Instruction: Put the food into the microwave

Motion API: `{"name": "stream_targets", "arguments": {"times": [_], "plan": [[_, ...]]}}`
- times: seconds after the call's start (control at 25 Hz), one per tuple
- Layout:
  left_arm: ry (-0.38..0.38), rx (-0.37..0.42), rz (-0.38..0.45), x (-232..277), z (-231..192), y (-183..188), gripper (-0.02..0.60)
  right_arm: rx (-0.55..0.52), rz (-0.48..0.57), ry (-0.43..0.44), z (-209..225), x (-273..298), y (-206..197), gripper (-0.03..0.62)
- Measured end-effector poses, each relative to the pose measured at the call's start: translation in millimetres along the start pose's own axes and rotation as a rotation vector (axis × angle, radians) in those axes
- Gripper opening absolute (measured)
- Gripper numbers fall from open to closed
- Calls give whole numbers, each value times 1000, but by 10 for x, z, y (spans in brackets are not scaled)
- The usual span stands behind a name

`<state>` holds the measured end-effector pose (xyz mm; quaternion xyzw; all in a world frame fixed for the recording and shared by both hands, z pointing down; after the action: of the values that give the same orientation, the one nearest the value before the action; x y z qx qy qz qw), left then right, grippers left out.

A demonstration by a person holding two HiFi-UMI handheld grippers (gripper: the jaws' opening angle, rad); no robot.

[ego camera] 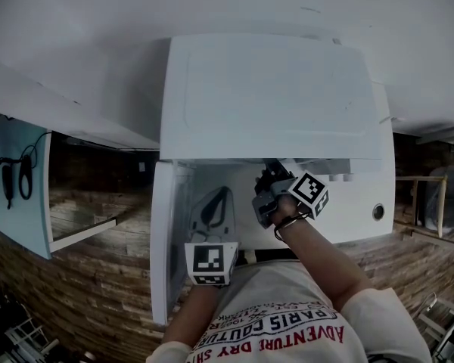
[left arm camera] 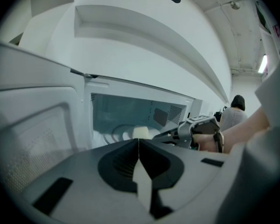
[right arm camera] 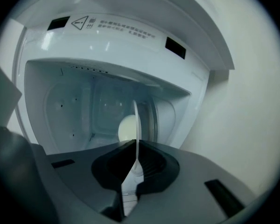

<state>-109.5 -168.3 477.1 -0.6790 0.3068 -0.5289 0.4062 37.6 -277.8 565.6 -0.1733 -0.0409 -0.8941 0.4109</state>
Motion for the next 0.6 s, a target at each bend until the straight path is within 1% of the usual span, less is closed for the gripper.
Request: {"name": "stream_targets", "arguments": {"times": [0.16, 0.44, 0.52, 0.6], "plan": [[-1, 5, -5, -16, -2, -23, 6, -48, 11, -13, -26, 92, -13, 23], [-22, 3, -21, -56, 23, -77, 6, -252, -36, -73, -145, 200, -26, 34], [-27, -3, -25, -62, 24, -97, 6, -306, -68, -91, -168, 203, -21, 48], [-31, -7, -26, -68, 22, -112, 6, -370, -131, -103, -179, 196, -33, 68]]}}
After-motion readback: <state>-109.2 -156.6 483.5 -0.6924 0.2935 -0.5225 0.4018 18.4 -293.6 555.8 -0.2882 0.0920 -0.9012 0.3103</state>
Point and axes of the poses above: the fingertips, and each gripper's own axes: x forward along the fingers, z to its right, y out of its top, the point moved 6 cm from there along -x, backward along the fingers, and after that the axes turned 3 degrees about -z, right-handed, at the moved point
